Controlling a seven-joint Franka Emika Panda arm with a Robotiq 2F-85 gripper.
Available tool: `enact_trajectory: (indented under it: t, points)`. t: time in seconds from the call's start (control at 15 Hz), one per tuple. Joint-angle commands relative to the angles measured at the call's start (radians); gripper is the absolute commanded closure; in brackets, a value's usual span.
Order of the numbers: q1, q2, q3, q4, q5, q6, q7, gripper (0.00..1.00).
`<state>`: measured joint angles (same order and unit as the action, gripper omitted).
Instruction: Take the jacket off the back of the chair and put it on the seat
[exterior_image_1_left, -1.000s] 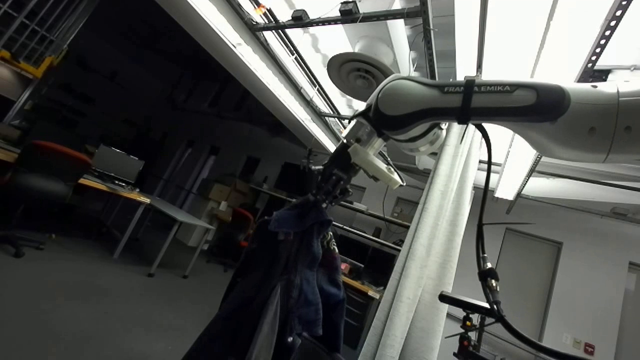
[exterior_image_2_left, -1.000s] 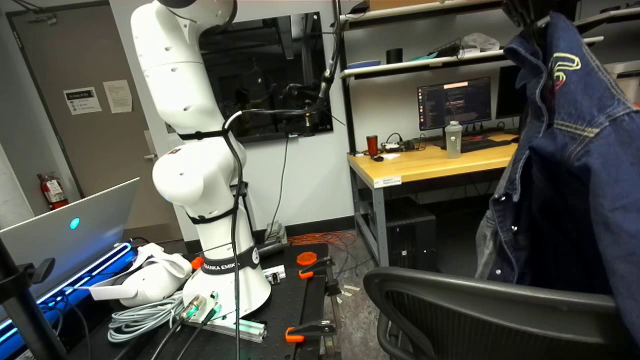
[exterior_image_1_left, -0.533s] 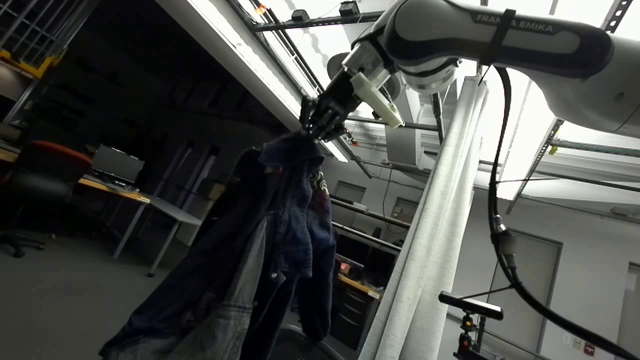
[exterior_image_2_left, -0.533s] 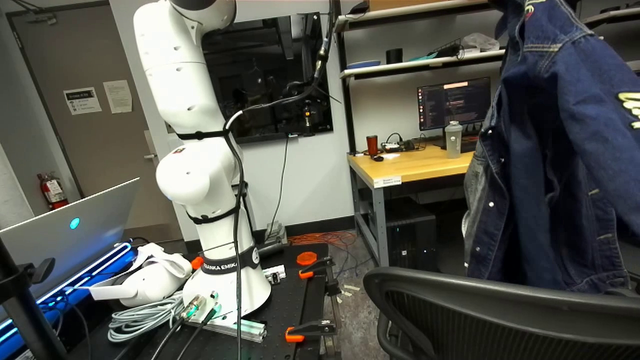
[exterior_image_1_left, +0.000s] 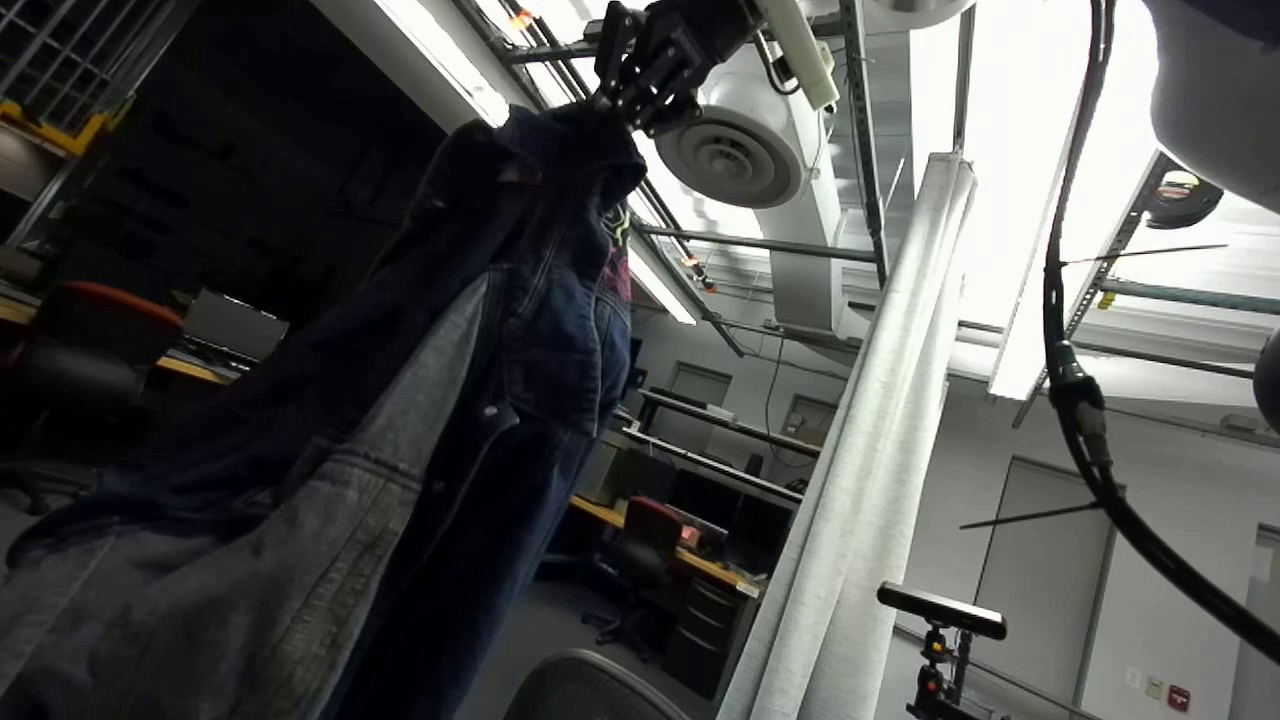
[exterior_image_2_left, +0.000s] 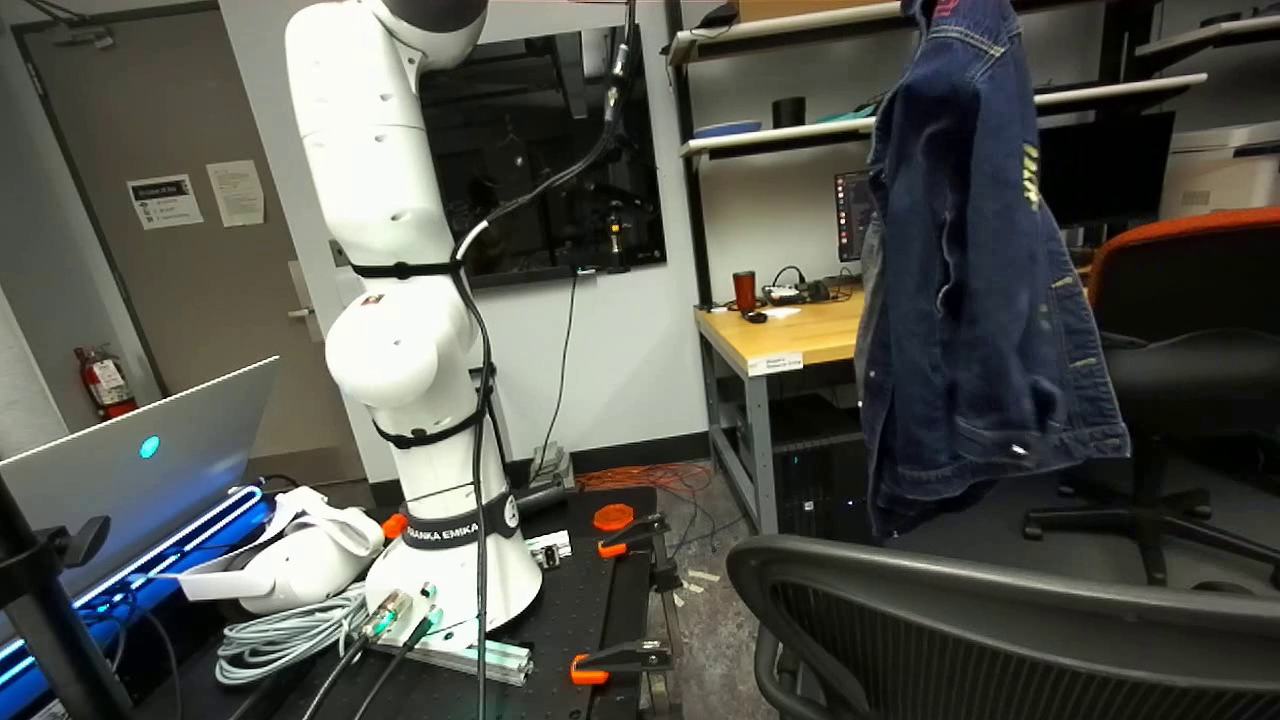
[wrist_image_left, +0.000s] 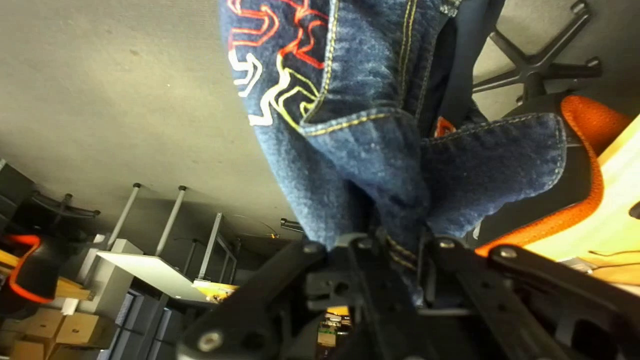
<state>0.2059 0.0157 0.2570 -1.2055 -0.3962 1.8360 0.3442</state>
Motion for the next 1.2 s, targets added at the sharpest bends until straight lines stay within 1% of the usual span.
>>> enact_trajectory:
  t: [0.0,0.07,0.13,0.2,0.4,0.53,0.67,0.8,0.87,1.0,1.13]
  points:
    - [-0.02,0.125,-0.049,0.19,0.046,-0.042,-0.063,0.97]
    - [-0.055,0.139,-0.06,0.192,0.079,-0.042,-0.084,0.97]
    - [-0.079,0.143,-0.083,0.163,0.126,-0.036,-0.1,0.97]
    - [-0.106,0.165,-0.101,0.169,0.173,-0.048,-0.126,0.97]
    - [-0.202,0.229,-0.155,0.159,0.275,-0.088,-0.25,0.97]
    - [-0.241,0.256,-0.174,0.141,0.278,-0.12,-0.329,0.97]
    - [-0.276,0.266,-0.173,0.119,0.302,-0.158,-0.416,0.97]
    - [-0.301,0.246,-0.161,0.069,0.326,-0.184,-0.504,0.97]
    - [-0.289,0.189,-0.147,-0.072,0.327,-0.13,-0.513,0.97]
    - [-0.287,0.139,-0.13,-0.194,0.36,-0.103,-0.551,0.97]
    - [-0.288,0.102,-0.109,-0.3,0.408,-0.097,-0.563,0.97]
